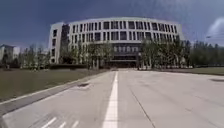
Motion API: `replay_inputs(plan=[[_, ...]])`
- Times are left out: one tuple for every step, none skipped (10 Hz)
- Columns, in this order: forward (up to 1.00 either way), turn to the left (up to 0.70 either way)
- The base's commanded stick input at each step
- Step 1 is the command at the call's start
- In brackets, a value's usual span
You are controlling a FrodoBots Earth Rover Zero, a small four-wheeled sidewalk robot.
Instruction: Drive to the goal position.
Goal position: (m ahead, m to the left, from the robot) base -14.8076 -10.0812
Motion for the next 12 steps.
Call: replay_inputs(plan=[[0.7, -0.33], [0.7, -0.33], [0.7, -0.33], [0.7, -0.33], [0.7, -0.33], [0.7, -0.33], [0.7, -0.33], [0.7, -0.33], [0.7, -0.33], [0.7, -0.33], [0.7, -0.33], [0.7, -0.33]])
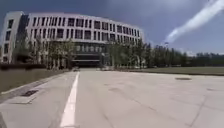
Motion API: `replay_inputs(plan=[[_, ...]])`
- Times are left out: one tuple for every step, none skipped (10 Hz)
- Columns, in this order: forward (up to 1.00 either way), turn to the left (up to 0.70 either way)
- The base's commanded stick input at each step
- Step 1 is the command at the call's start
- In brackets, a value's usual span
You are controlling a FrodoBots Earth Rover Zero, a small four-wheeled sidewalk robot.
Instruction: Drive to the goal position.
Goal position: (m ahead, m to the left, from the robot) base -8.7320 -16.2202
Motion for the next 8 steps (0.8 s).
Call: replay_inputs(plan=[[0.7, -0.33], [0.7, -0.33], [0.7, -0.33], [0.7, -0.33], [0.7, -0.33], [0.7, -0.33], [0.7, -0.33], [0.7, -0.33]])
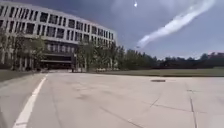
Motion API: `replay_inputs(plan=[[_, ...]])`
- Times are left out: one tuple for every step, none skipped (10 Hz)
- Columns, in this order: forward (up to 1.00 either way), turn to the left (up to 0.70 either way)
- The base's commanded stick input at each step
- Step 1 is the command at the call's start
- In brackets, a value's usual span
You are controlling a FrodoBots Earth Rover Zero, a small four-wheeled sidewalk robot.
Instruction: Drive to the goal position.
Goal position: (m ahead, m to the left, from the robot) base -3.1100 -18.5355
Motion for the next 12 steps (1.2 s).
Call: replay_inputs(plan=[[0.7, -0.33], [0.7, -0.33], [0.7, -0.33], [0.7, -0.33], [0.7, -0.33], [0.7, -0.33], [0.7, -0.33], [0.7, -0.33], [0.7, -0.33], [0.7, -0.33], [0.7, -0.33], [0.7, -0.33]])
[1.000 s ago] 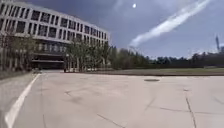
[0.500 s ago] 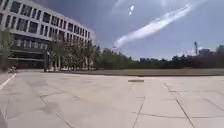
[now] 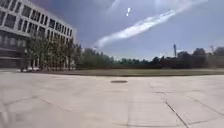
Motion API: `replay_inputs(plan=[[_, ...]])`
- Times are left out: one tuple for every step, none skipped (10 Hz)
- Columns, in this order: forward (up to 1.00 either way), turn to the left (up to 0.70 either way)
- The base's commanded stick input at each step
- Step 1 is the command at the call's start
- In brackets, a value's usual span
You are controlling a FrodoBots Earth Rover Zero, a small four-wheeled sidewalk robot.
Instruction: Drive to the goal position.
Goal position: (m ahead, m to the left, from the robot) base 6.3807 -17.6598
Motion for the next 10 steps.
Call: replay_inputs(plan=[[0.7, -0.33], [0.7, -0.33], [0.7, -0.33], [0.7, -0.33], [0.7, -0.33], [0.7, -0.33], [0.7, -0.33], [0.7, -0.33], [0.7, -0.33], [0.7, -0.33]])
